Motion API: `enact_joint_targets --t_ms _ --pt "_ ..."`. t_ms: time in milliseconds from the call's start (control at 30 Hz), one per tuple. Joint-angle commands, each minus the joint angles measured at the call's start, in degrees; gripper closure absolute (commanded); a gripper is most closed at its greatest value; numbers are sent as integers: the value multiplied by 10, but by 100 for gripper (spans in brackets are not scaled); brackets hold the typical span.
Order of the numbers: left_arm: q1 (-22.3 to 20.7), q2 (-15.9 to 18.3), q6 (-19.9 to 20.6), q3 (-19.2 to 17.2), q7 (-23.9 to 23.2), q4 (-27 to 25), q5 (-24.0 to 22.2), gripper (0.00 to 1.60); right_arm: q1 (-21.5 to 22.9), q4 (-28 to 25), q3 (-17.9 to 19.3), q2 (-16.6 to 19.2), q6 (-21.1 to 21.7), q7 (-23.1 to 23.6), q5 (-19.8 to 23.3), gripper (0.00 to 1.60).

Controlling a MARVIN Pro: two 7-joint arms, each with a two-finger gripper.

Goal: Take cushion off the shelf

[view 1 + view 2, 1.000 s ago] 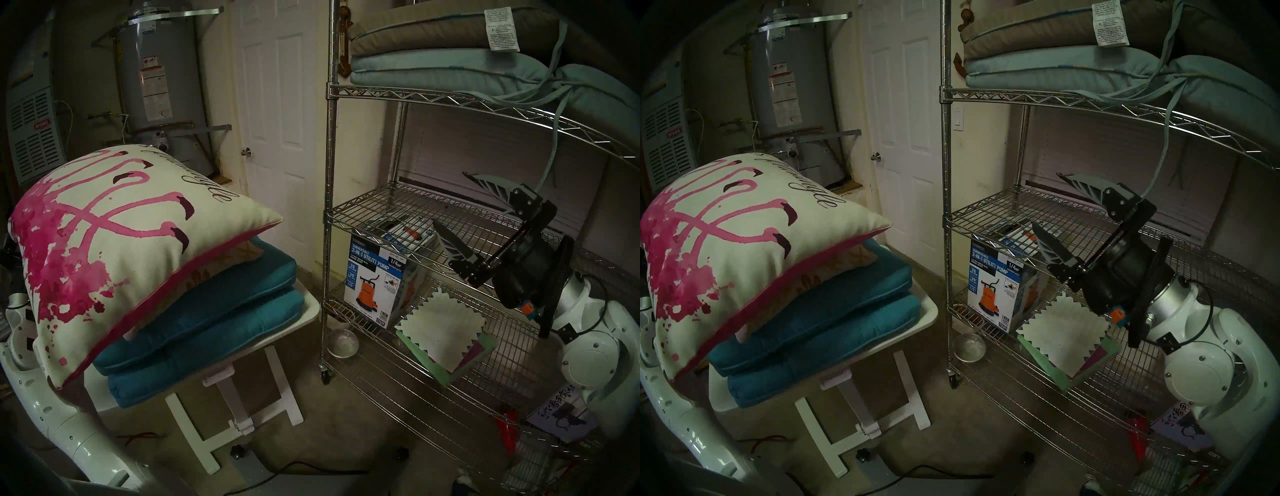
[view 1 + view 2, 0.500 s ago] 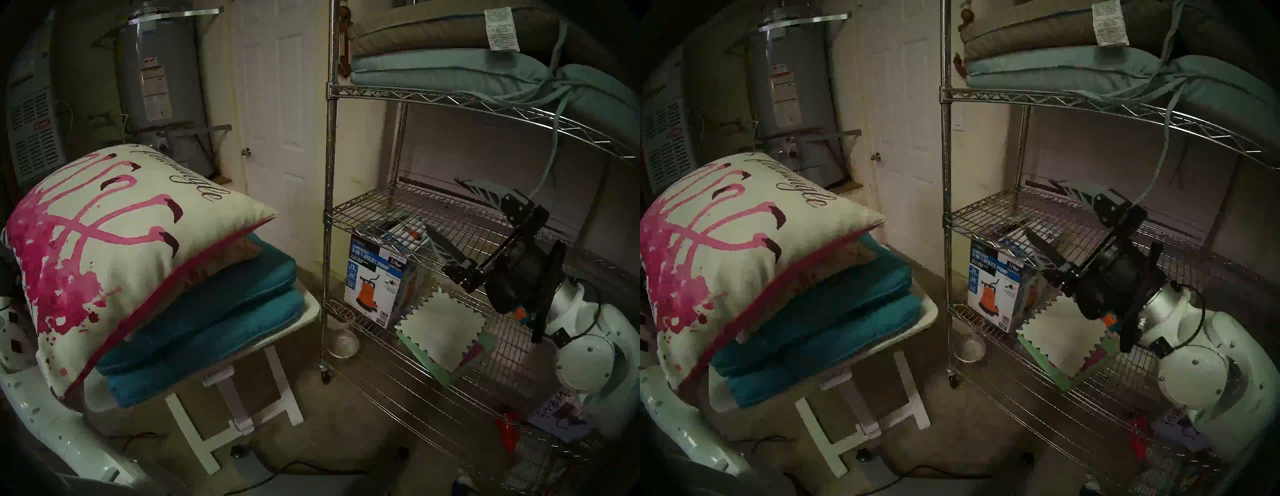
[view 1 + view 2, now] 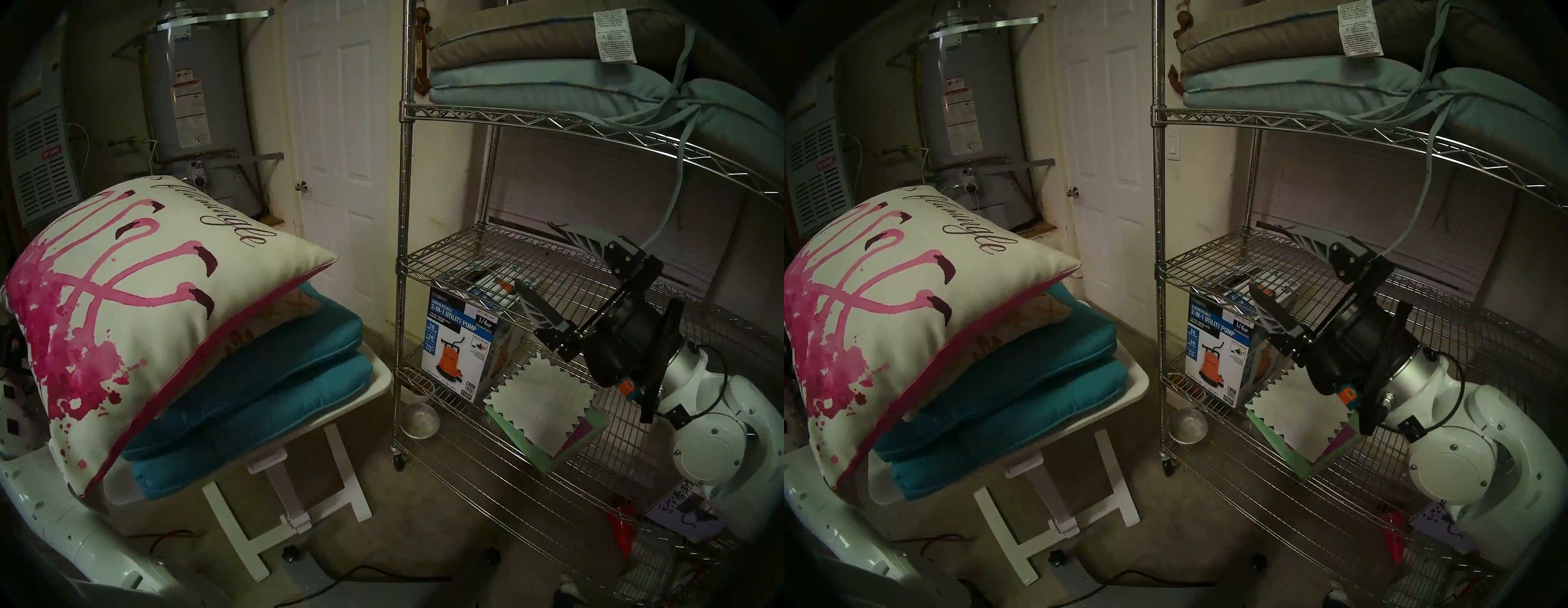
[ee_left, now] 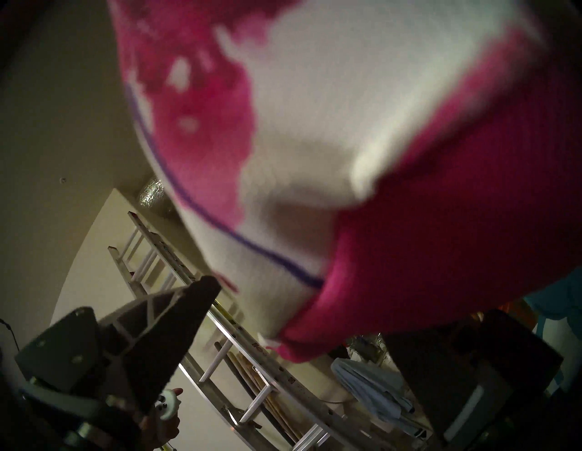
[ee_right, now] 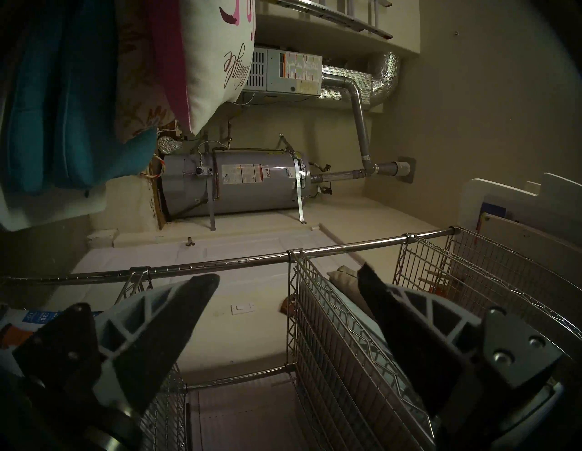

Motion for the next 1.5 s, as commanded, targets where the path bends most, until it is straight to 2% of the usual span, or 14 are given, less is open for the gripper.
enact_joint_targets --t_ms 0,500,733,933,1467 --pt "3 -6 -2 -2 -3 -32 -5 0 16 -3 -2 2 8 -8 -1 0" --pt "14 -38 -5 -12 -17 -62 -8 0 30 -3 -19 9 18 -11 -3 0" --pt "23 -36 -5 -15 -31 -76 -1 0 33 -3 -22 8 21 -14 -4 0" --pt "46 -32 -9 -18 -63 -92 14 0 32 -3 -24 6 23 -16 -5 0" --pt "46 -36 -14 -23 -93 -118 29 0 29 -3 -24 -1 25 -21 -9 0"
